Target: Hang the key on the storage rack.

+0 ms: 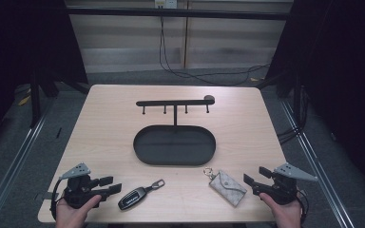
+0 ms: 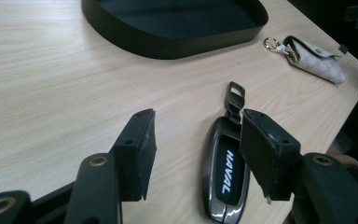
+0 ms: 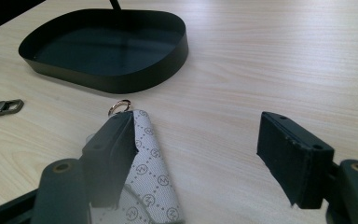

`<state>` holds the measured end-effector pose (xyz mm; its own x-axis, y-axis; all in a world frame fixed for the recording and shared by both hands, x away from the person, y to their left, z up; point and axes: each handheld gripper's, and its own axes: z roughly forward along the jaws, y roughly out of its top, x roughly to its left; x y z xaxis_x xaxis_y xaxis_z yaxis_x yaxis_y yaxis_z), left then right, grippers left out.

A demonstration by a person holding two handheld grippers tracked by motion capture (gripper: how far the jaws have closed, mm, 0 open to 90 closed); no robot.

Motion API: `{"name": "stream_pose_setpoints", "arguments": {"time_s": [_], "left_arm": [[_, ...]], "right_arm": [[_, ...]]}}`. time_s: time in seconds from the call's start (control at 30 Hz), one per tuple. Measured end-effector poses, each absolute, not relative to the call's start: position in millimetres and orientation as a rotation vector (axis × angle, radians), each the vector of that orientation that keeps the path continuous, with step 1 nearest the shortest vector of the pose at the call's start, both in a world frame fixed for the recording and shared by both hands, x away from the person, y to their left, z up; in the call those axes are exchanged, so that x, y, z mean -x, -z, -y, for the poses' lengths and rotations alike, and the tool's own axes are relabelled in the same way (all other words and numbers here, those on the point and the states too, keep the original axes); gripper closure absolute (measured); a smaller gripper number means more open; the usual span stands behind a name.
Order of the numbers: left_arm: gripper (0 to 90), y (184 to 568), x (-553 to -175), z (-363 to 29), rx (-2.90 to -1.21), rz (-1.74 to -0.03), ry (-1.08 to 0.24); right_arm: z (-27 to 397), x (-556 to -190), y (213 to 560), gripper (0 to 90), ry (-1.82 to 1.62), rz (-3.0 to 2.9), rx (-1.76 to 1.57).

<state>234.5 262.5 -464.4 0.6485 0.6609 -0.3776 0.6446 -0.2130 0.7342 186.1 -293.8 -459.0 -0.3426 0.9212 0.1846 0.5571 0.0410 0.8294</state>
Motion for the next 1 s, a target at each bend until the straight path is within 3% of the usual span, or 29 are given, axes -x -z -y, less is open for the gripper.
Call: {"name": "stream_pose_setpoints", "arguments": {"time_s": [0.47,1.0], "left_arm": [[46.4,462.5,-235.0,-253.1,-2.027,-1.023,-0.036],[46.6,426.4,-245.5,-216.0,-2.187,-0.926,-0.149]], "right_arm": [[293.2,-185.6,459.1,27.9,-1.234,-1.939,-1.484],[290.2,-186.3,459.4,27.9,-1.228,-1.973,-1.461]]}}
